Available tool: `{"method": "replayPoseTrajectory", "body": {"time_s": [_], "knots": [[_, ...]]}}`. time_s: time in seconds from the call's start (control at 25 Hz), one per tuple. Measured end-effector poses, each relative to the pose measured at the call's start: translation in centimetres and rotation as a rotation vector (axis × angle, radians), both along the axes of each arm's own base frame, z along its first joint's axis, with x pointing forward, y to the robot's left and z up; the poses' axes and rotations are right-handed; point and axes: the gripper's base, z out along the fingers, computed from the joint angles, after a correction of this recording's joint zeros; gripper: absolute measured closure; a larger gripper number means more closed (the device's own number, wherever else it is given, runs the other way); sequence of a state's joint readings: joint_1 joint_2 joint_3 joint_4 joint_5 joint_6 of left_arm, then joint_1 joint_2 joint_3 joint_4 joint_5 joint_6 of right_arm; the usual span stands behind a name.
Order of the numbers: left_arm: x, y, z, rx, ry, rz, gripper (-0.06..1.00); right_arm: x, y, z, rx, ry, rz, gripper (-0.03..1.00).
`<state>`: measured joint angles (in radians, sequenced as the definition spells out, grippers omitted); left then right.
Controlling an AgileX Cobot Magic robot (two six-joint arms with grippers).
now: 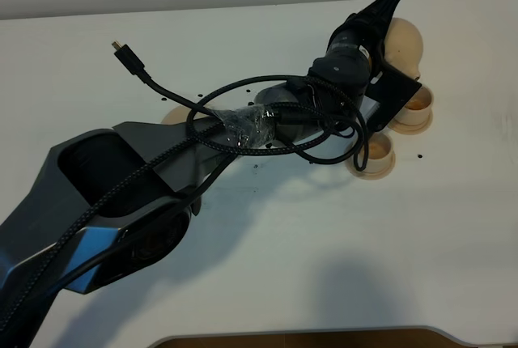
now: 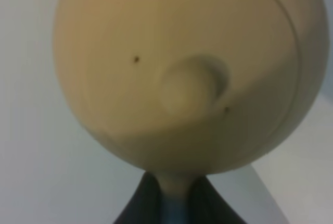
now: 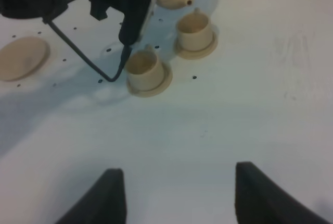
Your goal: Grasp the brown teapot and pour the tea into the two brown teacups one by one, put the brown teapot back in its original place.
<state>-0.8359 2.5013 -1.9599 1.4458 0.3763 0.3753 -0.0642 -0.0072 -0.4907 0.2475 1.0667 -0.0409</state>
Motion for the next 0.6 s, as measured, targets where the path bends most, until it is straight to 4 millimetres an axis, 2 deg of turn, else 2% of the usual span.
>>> {"method": "replayPoseTrajectory", "body": {"time_s": [0.6], "knots": [[0.16,-0.14,-0.08,0.055,-0.060,-0.041,0.80,0.00,0.00,0.00,0.000,0.000,0.000,0.49]]}}
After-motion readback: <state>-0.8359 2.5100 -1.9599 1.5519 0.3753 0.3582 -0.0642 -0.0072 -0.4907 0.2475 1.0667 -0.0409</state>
